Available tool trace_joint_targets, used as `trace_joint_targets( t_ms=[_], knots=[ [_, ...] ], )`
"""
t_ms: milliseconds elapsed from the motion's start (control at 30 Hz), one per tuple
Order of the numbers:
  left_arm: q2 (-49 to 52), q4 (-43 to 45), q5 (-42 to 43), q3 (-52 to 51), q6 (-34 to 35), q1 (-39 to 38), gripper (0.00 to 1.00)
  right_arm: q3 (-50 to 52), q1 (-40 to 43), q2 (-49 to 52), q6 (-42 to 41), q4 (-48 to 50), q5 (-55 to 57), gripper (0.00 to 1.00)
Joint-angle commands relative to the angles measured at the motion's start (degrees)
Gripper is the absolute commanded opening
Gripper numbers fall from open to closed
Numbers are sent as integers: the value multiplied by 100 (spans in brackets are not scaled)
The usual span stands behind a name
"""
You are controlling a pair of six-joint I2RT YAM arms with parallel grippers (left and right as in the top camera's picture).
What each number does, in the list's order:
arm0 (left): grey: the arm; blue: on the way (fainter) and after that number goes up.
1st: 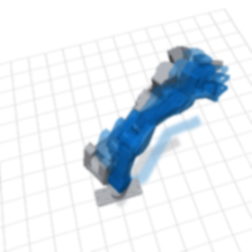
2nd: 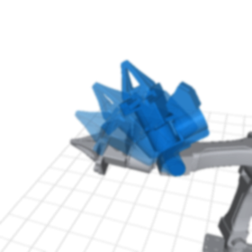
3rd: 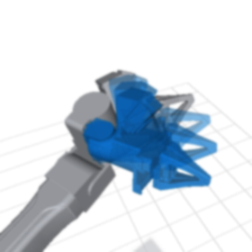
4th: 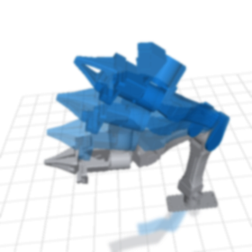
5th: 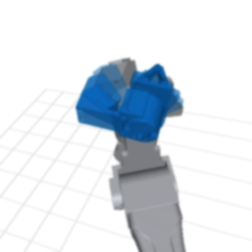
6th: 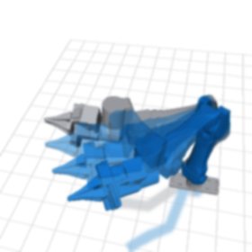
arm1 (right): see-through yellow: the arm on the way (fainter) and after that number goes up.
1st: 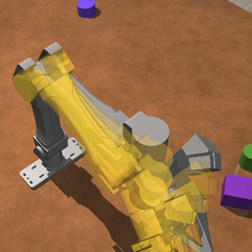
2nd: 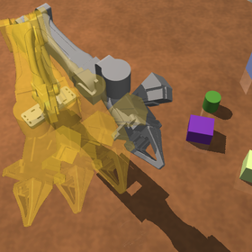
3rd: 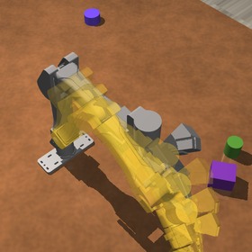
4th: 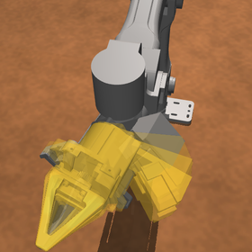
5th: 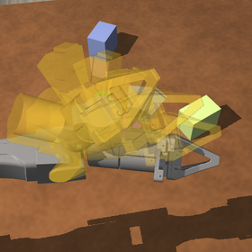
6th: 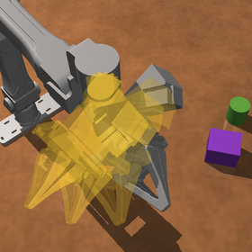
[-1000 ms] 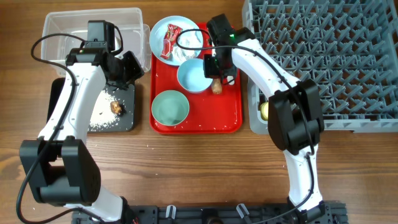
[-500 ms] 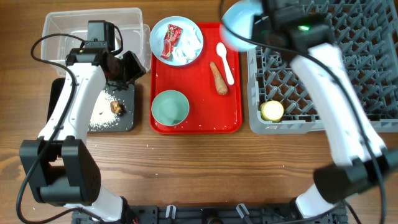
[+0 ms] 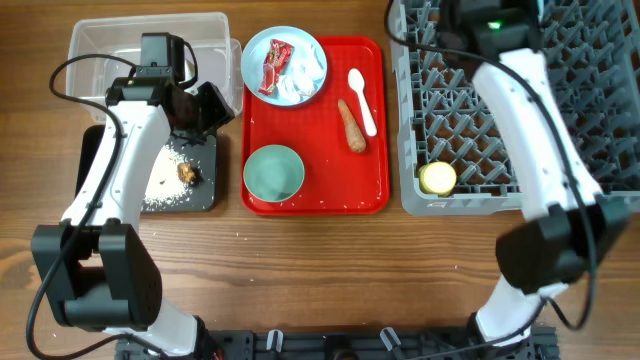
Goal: Sort waste into correct bins and load items into the dishwasher rack
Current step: 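Carry the light-blue bowl to the rack and insert it upright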
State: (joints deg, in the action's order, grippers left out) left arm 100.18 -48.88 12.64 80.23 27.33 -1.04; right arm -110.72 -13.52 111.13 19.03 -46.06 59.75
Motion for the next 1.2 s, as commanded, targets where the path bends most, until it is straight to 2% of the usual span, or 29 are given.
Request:
trace_joint_targets(
  t_ms=[0,233,333,500,667,1167],
  knots=[
    [-74,0,-74,79,13,20,51,17,-17,420,1043,20,363,4],
    [-74,44,-76,79,13,20,48,17,-50,879,1102,389,-7,4],
    [-74,44,-76,79,13,20,47,17,-50,999,1237,1025,-9,4],
    [-74,39,-76,79,13,20,47,17,-50,1235,1718,2660,-7,4],
    [-74,44,-76,79,13,20,47,17,-50,1635,2839,3593,-2,4],
    [-74,63,-76,79,13,20,47,17,-70,2256,3049,4127,-385,4]
  ],
)
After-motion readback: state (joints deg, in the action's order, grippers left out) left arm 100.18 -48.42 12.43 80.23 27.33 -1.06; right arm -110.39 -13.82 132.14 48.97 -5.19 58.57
